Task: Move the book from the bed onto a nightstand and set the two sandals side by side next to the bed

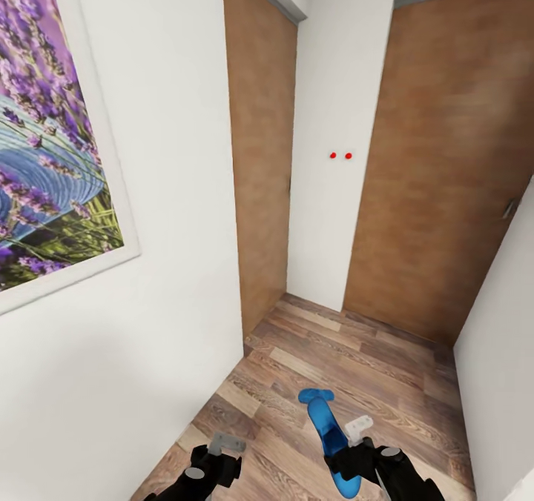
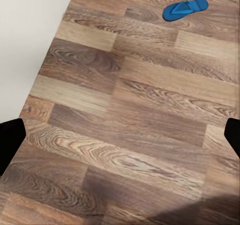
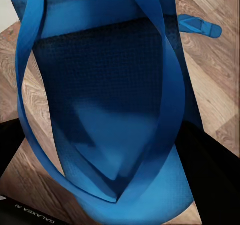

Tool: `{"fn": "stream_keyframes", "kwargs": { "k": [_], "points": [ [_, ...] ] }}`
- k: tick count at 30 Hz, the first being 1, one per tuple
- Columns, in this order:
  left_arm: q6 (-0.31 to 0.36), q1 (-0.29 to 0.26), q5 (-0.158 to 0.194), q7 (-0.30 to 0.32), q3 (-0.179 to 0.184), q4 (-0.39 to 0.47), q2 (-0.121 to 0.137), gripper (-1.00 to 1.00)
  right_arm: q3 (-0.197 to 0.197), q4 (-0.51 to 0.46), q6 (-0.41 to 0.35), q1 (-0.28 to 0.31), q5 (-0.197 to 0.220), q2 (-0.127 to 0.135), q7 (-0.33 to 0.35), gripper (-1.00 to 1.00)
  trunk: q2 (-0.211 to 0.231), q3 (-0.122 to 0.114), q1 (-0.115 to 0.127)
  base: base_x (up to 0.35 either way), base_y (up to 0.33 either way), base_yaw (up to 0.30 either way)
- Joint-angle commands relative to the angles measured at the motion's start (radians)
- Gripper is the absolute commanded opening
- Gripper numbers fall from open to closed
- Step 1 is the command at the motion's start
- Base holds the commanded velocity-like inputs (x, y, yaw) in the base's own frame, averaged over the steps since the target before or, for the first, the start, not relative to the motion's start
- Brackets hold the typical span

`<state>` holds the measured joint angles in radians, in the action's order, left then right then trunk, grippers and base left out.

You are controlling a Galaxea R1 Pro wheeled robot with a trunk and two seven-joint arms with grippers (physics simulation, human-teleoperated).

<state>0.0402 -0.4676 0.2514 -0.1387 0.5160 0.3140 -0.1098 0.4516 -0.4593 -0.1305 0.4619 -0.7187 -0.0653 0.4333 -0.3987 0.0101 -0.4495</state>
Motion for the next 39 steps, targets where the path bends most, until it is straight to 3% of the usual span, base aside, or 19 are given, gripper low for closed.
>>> {"fn": "stream_keyframes", "kwargs": {
  "k": [1, 39],
  "points": [
    [0.004, 0.000, 0.009, -0.007, 0.009, 0.002, 0.001, 1.00, 0.009, -0.002, -0.005, 0.001, -0.005, -0.002, 0.008, -1.00, -0.001, 0.001, -0.001, 0.000, 0.000, -0.273],
    [0.006, 0.000, 0.011, -0.006, 0.009, 0.003, 0.002, 1.00, 0.009, -0.003, -0.005, 0.001, -0.003, -0.005, 0.007, -1.00, -0.001, -0.018, -0.001, 0.000, 0.000, -0.272]
  ]
}}
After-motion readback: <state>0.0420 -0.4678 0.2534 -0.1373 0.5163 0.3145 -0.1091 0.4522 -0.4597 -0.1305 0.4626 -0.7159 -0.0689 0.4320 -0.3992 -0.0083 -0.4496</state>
